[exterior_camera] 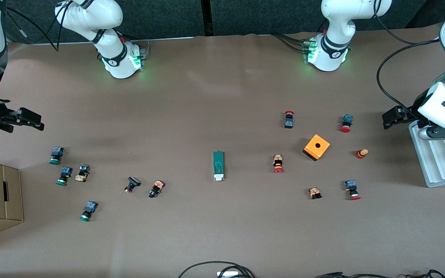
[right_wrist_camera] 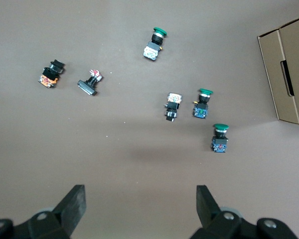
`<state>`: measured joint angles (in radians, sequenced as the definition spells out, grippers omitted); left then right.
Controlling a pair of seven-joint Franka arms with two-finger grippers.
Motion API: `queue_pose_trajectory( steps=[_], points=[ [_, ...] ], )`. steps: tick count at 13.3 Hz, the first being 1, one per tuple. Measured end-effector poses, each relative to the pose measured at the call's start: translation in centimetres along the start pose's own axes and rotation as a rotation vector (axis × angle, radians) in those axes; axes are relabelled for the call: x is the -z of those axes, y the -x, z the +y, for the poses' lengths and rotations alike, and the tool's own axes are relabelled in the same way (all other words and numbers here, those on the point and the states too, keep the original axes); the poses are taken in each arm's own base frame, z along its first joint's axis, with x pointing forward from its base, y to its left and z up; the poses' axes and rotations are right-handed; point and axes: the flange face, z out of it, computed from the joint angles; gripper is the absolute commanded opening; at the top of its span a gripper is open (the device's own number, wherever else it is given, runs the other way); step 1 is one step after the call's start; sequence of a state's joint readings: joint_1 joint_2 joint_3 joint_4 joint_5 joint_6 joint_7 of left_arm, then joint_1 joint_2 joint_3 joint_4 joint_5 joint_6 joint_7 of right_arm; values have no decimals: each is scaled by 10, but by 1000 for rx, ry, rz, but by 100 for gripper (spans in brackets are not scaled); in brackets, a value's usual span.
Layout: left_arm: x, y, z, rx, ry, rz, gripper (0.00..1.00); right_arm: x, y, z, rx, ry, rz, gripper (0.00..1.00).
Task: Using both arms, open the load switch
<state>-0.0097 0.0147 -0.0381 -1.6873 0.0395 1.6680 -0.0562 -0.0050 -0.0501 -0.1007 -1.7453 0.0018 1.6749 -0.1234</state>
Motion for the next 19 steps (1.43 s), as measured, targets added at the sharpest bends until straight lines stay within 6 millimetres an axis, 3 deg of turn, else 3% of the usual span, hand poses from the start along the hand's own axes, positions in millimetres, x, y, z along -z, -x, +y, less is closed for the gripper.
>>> queue_pose_trajectory(
  steps=[12,19],
  points=[
    [1,0,1,3,0,1,100,0,0,0,0,0,-3,100],
    [-5,0,16,-25,-2,-17,100,0,0,0,0,0,-2,100]
  ],
)
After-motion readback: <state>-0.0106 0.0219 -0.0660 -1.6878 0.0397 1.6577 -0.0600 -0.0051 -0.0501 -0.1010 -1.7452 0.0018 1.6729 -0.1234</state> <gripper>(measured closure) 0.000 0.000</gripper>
